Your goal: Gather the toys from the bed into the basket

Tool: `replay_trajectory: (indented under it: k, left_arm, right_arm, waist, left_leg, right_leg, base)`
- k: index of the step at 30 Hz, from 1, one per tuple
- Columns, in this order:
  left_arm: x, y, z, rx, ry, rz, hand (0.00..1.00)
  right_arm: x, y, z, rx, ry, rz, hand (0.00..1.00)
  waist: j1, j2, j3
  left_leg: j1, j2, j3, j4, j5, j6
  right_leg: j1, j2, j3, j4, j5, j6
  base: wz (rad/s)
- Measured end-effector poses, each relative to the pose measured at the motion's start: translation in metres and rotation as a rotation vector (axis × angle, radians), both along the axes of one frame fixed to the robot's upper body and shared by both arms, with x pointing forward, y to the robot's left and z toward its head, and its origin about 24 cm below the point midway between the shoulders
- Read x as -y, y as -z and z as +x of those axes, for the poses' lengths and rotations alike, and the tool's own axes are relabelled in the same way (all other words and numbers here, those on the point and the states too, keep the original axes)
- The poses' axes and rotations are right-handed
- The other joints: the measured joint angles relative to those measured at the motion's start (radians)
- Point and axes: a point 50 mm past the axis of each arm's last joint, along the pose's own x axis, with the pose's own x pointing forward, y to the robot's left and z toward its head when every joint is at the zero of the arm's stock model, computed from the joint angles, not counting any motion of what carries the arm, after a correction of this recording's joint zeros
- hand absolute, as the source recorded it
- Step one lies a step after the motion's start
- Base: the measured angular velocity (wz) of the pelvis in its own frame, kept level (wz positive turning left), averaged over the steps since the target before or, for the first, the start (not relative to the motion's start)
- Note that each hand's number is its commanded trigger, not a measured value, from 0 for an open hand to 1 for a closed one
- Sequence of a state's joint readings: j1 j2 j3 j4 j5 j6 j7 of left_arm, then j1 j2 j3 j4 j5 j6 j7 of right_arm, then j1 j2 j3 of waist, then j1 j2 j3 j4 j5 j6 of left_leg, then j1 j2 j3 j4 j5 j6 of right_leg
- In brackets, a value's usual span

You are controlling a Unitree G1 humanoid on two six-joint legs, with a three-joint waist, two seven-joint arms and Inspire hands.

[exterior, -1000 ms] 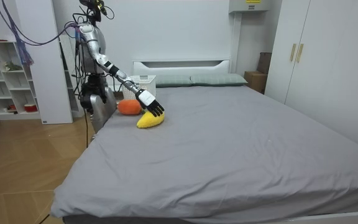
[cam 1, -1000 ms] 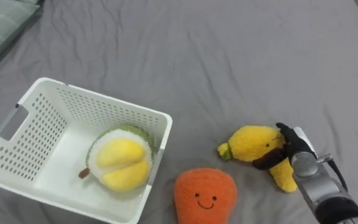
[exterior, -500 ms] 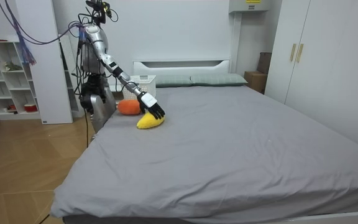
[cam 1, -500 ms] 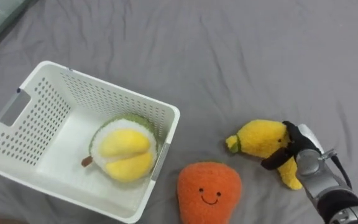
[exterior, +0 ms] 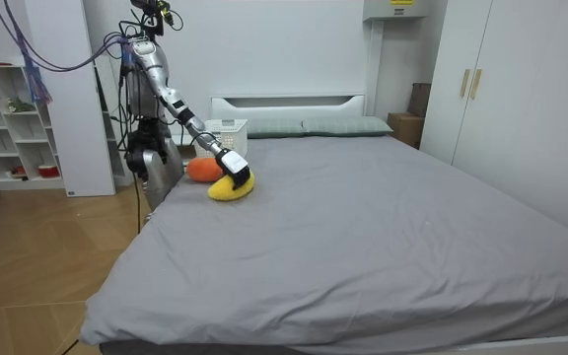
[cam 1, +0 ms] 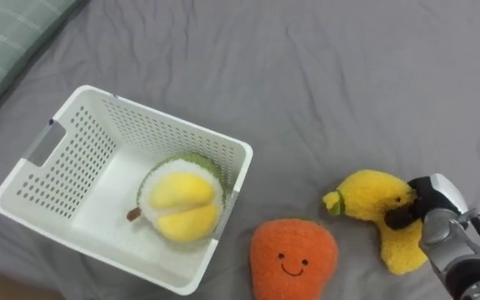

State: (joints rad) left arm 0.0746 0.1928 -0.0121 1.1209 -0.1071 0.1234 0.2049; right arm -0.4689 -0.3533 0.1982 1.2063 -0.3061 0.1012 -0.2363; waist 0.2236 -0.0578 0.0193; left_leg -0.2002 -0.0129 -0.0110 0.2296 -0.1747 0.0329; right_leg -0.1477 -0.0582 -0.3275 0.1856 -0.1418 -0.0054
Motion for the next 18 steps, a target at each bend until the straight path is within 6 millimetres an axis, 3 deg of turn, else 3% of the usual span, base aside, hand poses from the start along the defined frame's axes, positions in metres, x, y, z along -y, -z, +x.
replay_trajectory:
  k: [8,12,18]
  left_arm:
    - [0.0,0.0,0.001,0.004,-0.001,-0.003,0.0]
    - [-0.002,0.0,-0.003,0.004,-0.017,-0.006,0.0]
    - [-0.009,-0.001,-0.017,-0.011,-0.023,0.013,0.0]
  right_arm:
    - [-0.001,0.001,0.0,-0.003,-0.003,0.009,1.0]
    - [-0.001,0.001,-0.001,0.001,-0.008,0.018,1.0]
    - [-0.01,-0.021,0.021,0.12,-0.061,0.039,1.0]
  waist:
    - [-0.003,-0.001,0.0004]
    - [-0.01,-0.012,0.0011]
    - [-0.051,-0.031,-0.0017]
  left_leg:
    - [0.001,-0.001,-0.005,0.001,0.0,0.0]
    - [0.01,-0.002,-0.007,0.0,0.0,0.001]
    - [0.063,0.0,0.005,-0.012,0.0,0.001]
  right_leg:
    - [0.005,0.0,-0.006,0.0,0.0,0.0]
    - [0.012,-0.003,-0.007,0.0,0.0,0.0]
    - [0.057,-0.003,0.002,-0.002,0.0,0.001]
  base:
    - [0.02]
    - [0.01]
    - [-0.05]
